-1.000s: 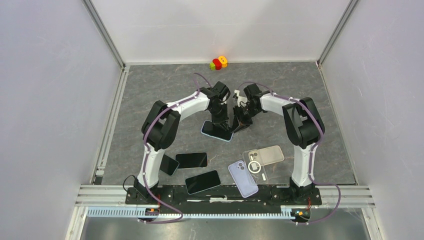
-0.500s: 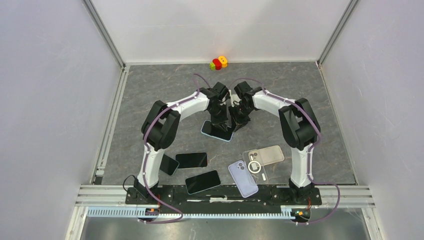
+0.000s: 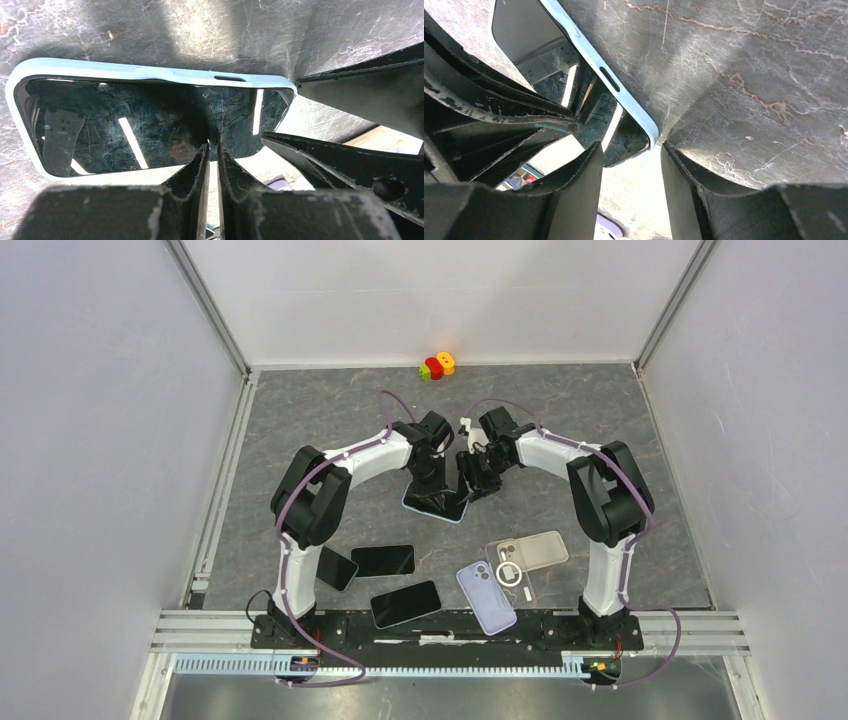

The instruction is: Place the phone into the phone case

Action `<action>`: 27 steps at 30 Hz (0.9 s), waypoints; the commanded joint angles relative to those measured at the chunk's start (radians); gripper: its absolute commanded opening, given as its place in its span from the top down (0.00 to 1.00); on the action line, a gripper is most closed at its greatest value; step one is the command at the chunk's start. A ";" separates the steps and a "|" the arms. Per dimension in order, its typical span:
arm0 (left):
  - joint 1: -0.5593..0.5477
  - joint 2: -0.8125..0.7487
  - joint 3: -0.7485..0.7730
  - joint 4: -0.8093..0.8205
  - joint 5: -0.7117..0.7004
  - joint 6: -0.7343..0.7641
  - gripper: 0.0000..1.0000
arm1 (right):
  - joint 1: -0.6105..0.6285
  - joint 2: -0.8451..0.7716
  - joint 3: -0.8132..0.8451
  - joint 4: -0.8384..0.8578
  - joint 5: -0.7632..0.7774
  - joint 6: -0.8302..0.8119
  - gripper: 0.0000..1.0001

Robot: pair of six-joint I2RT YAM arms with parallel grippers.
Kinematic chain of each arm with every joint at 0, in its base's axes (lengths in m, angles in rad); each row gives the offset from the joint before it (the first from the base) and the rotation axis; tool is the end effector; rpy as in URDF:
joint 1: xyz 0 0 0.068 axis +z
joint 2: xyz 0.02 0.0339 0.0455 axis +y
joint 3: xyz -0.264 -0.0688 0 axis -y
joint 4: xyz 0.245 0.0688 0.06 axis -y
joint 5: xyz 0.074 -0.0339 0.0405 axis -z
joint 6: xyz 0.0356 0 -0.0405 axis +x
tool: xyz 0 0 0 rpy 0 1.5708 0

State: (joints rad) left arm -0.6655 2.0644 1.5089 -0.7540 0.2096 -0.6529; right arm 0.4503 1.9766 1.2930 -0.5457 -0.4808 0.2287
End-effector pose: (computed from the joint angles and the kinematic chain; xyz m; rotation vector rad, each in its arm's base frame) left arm 0.3203 -0.2608 0.1626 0.0608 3.0230 -0.4947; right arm 0.3416 0.1834 0.1484 -0.4375 2.8361 0.8273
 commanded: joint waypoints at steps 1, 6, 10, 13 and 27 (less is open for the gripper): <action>-0.005 0.040 -0.033 -0.035 -0.083 0.054 0.83 | -0.004 0.016 -0.083 -0.014 0.082 -0.003 0.48; -0.006 0.061 -0.029 -0.036 -0.074 0.052 0.82 | 0.000 0.026 -0.106 -0.029 0.106 -0.017 0.57; -0.012 0.075 -0.028 -0.036 -0.070 0.051 0.83 | 0.011 0.045 -0.100 -0.040 0.099 -0.023 0.66; -0.016 0.083 -0.034 -0.038 -0.071 0.047 0.84 | 0.024 0.062 -0.085 -0.052 0.097 -0.027 0.72; -0.031 0.146 -0.008 -0.107 -0.118 0.024 0.98 | 0.070 0.111 -0.028 -0.098 0.163 -0.074 1.00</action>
State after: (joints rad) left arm -0.6750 2.1014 1.5490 -0.7990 0.2111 -0.6537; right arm 0.4679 1.9911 1.2995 -0.5877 -0.4438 0.2192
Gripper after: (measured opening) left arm 0.031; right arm 0.199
